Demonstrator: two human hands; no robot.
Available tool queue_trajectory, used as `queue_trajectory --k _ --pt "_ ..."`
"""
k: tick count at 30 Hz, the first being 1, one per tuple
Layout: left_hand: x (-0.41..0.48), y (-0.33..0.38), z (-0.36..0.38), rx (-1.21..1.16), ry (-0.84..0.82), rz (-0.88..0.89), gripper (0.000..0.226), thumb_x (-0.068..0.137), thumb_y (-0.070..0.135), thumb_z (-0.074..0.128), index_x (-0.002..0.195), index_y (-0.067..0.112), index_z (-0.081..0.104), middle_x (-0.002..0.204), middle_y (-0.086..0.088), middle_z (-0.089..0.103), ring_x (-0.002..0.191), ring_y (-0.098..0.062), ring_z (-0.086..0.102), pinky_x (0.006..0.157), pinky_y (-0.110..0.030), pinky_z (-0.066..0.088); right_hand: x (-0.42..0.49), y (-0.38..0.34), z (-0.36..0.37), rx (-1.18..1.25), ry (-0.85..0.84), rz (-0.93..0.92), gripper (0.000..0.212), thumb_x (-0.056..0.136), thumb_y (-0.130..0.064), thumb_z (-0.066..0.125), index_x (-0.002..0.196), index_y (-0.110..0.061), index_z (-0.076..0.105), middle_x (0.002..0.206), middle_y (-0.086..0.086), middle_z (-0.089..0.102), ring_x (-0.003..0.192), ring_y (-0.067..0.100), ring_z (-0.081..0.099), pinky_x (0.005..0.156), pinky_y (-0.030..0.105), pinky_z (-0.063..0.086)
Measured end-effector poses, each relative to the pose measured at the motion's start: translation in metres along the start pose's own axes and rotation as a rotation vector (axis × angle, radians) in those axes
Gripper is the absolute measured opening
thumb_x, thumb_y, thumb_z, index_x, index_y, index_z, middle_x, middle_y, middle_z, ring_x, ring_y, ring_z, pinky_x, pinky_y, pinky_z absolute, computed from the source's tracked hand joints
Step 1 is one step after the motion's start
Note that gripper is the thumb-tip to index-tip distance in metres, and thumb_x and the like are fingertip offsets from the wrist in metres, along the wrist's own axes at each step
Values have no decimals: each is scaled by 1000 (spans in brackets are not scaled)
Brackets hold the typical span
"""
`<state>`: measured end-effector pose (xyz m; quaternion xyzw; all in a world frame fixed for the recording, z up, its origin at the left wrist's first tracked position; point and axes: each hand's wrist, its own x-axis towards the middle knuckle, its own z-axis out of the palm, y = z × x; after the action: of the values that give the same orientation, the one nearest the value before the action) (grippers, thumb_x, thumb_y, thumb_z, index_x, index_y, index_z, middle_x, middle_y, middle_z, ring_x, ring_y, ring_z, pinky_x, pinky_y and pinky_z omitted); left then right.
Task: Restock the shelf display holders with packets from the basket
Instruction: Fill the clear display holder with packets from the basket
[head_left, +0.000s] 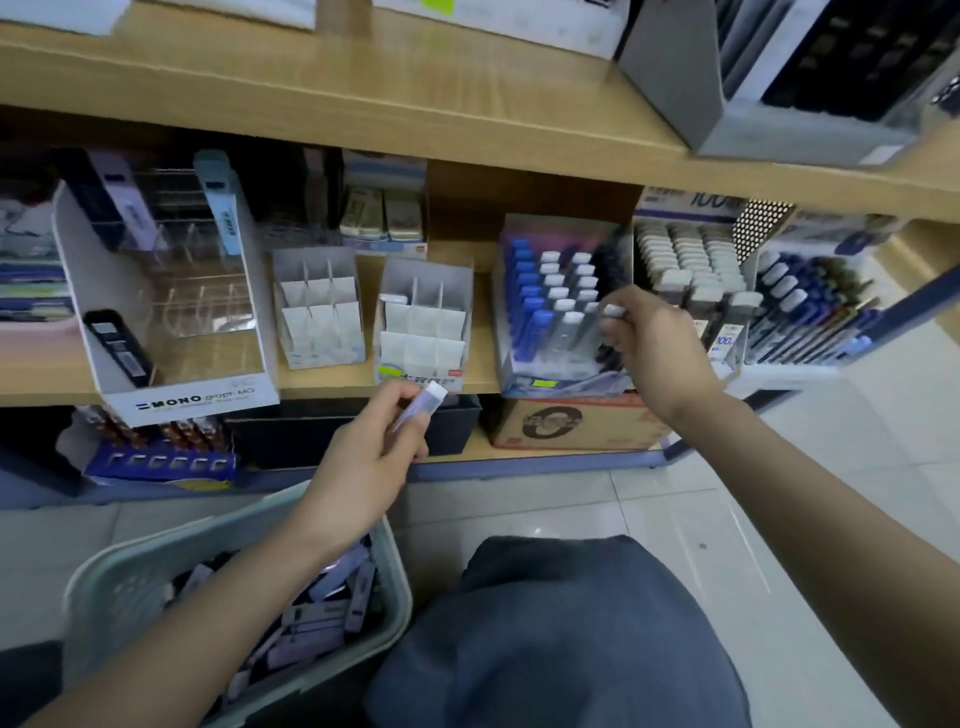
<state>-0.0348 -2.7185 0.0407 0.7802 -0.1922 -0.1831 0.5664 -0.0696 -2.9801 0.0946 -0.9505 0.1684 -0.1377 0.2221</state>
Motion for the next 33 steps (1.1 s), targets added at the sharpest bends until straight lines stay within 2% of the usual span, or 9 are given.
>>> queue_trajectory --k 4,10,14,17,21,23,28,31,33 --pt "7 11 10 10 -16 14 11 97 23 44 98 31 52 70 4 58 52 -5 46 55 -29 44 6 4 2 8 -71 -6 25 90 6 41 96 -13 56 89 14 63 81 32 61 69 41 51" --pt "13 25 19 -12 -44 33 10 95 29 46 98 35 53 72 3 61 50 -5 48 51 -26 45 10 6 4 -238 -118 -9 20 93 -12 51 105 -18 65 90 7 70 86 30 62 71 38 51" --pt "16 32 23 -57 -61 30 8 95 27 47 96 25 55 76 -1 60 49 -1 44 54 -24 38 4 -4 0 -300 -9 -100 21 92 -15 55 112 -14 60 111 4 58 88 27 60 68 38 48" --pt "17 33 26 -65 -91 -26 5 95 17 46 91 15 49 66 3 53 47 -1 41 53 -20 36 -15 -26 -3 14 49 -157 17 96 -29 51 104 -16 59 101 -3 58 71 12 57 62 30 45" --pt "17 40 31 -57 -200 0 6 95 12 46 90 8 45 62 -3 50 46 -3 43 51 -22 37 -39 -54 -3 420 -336 -11 10 92 -28 56 94 -21 63 86 -7 63 73 8 63 66 31 57" --pt "17 44 33 -46 -255 54 8 95 14 47 87 12 46 65 -1 53 50 0 47 54 -21 41 -45 -55 -2 539 -404 28 4 88 -17 63 92 -15 64 82 3 65 70 8 64 65 30 59" --pt "37 53 36 157 -163 251 4 94 18 49 96 19 53 88 9 54 75 4 49 65 -7 39 -36 -36 -17 665 -164 75 12 89 -9 61 85 -19 64 73 2 67 69 11 66 70 23 56" --pt "62 60 38 358 -41 372 18 94 15 48 111 20 54 105 11 49 87 5 45 75 -1 34 -22 -18 -30 498 101 44 7 92 -14 59 91 -19 64 78 0 66 70 10 65 71 27 55" --pt "76 62 40 446 -14 443 24 95 13 48 117 18 54 113 10 47 96 1 44 80 -6 33 -15 -9 -32 280 148 -7 6 91 -16 60 91 -18 65 83 1 63 71 11 62 71 25 51"
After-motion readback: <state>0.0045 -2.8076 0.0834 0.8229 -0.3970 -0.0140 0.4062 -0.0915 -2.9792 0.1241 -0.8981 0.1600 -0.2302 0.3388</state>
